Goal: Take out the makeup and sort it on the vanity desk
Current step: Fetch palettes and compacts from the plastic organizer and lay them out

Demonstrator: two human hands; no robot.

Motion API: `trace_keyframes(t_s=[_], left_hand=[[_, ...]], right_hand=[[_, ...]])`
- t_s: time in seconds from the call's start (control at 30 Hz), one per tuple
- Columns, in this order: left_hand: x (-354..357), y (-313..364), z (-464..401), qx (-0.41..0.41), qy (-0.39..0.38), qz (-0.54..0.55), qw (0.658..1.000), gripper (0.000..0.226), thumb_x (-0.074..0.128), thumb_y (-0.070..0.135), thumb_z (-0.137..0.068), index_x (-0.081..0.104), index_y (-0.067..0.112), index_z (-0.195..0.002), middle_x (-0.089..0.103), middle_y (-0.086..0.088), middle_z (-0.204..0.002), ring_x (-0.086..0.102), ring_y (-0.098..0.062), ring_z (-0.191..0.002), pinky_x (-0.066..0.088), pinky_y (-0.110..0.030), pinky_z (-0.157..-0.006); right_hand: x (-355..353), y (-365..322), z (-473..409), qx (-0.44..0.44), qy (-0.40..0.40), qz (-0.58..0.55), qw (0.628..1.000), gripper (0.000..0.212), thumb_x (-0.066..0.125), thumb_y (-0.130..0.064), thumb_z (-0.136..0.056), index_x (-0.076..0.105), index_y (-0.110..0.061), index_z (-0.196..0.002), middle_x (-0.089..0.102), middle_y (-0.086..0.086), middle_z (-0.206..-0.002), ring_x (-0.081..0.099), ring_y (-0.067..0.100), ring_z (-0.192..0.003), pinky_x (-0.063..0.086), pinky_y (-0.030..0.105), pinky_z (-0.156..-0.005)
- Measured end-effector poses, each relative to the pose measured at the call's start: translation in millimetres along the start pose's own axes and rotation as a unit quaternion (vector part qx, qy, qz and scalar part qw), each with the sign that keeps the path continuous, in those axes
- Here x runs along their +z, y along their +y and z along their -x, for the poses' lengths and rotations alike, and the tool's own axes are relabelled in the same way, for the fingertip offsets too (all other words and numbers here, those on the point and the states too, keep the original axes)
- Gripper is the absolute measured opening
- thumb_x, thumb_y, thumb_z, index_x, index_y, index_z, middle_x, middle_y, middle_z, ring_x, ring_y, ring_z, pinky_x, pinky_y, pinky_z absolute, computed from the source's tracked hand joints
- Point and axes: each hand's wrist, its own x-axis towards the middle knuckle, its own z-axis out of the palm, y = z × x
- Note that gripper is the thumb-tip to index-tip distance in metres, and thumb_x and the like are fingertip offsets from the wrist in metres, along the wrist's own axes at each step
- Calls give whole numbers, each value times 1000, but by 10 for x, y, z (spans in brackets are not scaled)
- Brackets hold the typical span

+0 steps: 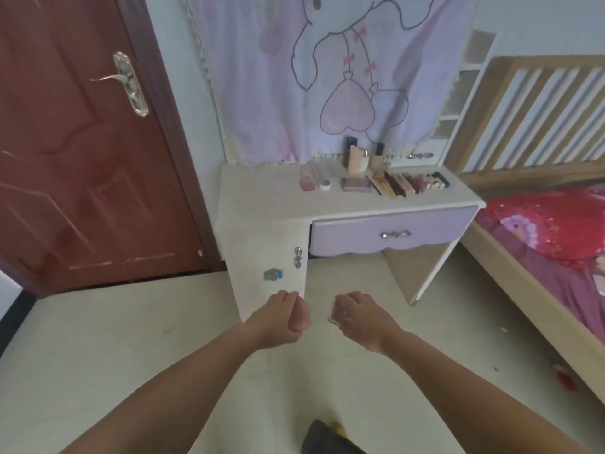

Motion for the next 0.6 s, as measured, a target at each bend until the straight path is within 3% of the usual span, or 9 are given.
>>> trace_keyframes(t_s=[0.27,0.43,0.6], left_hand=[[-578,-8,-1799,-14,16,27,999,75,65,34,-79,28,10,-140,36,-8,-137,36,-24,-127,35,-30,-101],[-843,-297,-2854,-9,12,6,1000,80,65,34,-80,23,10,-144,34,-8,-140,36,-25,-127,38,-35,-100],[-1070,-496,-3768,-17,-18,-12,1000,85,64,36,-80,17,11,-146,29,-9,-144,33,-26,-129,37,-40,-103]], right_hand=[[-697,946,-1734,-21,-37,34,999,53,54,-29,-87,39,-20,-137,44,5,-135,39,27,-125,43,36,-95],[-866,1252,-2818,-14,-30,21,999,32,53,-31,-86,50,-24,-118,51,2,-122,44,25,-115,45,35,-86],[-948,1450,-3698,-11,-63,32,997,44,52,-27,-86,43,-23,-128,46,4,-129,41,26,-118,45,36,-88]])
